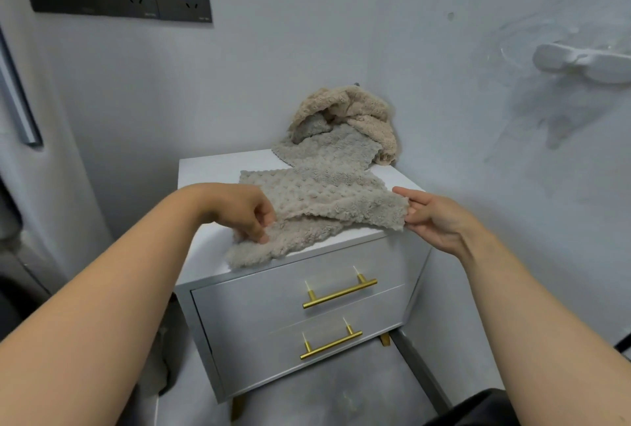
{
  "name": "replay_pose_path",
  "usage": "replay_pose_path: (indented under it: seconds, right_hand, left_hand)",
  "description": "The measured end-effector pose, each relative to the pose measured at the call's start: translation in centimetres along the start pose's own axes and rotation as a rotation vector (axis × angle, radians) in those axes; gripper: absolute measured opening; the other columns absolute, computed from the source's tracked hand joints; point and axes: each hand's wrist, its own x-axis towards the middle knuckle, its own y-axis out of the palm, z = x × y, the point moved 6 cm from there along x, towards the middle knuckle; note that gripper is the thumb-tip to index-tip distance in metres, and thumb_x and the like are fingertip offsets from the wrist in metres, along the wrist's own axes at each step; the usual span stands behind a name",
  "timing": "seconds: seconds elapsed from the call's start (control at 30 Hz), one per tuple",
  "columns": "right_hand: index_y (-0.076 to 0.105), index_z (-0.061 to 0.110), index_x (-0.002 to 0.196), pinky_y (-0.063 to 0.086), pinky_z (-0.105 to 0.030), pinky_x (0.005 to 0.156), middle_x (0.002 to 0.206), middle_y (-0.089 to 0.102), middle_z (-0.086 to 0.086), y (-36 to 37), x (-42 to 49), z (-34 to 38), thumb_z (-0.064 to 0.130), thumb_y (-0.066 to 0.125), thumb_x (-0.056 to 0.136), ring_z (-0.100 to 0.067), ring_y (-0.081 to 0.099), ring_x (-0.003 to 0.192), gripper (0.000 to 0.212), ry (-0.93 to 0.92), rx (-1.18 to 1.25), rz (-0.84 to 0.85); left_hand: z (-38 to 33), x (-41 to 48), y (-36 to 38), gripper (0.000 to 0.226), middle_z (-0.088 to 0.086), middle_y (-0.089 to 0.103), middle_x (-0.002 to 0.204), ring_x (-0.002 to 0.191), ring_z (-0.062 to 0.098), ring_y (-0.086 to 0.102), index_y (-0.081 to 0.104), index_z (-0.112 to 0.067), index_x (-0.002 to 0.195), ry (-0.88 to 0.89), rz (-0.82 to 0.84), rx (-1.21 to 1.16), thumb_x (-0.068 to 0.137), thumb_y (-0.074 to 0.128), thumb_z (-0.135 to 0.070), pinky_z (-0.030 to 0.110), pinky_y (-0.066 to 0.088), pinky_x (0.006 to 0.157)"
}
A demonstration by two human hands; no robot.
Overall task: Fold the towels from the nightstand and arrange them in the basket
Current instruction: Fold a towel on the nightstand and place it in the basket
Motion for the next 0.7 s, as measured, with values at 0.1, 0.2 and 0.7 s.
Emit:
replay_pose_path:
  seconds: [0.1, 0.2, 0.7]
  right_hand:
    - [0.061, 0.003, 0.096, 0.057, -0.020, 0.061, 0.074, 0.074, -0.004, -0.4, 0.2, -0.1, -0.031, 0.032, 0.081, -0.012, 0.071, 0.067, 0.048, -0.092, -0.029, -0.050]
    - [0.063, 0.001, 0.091, 0.057, -0.020, 0.059, 0.068, 0.073, -0.005, -0.8, 0.5, -0.2, -0.025, 0.045, 0.082, -0.014, 0.071, 0.063, 0.033, -0.168, -0.045, -0.097]
    - [0.063, 0.005, 0.073, 0.039, -0.023, 0.059, 0.068, 0.054, -0.004, -1.8, -0.2, 2.0, 0.022, 0.065, 0.090, -0.011, 0.046, 0.060, 0.024, -0.383, -0.426, -0.379]
  left_hand:
    - [1.4, 0.0, -1.2, 0.015, 0.001, 0.060, 0.067, 0.063, 0.018, 0.055, 0.059, -0.013, 0.075, -0.019, -0.149, -0.168, 0.088, 0.062, -0.007, 0.025, 0.046, 0.060]
    - [2.0, 0.0, -2.5, 0.013, 0.002, 0.060, 0.066, 0.057, 0.016, 0.053, 0.061, -0.013, 0.080, -0.066, -0.432, -0.282, 0.091, 0.060, -0.019, 0.024, 0.042, 0.052]
    - [5.6, 0.9, 0.1, 0.007, 0.009, 0.060, 0.077, 0.069, 0.016, 0.057, 0.061, -0.001, 0.081, -0.086, -0.274, -0.730, 0.087, 0.064, -0.003, 0.018, 0.052, 0.064]
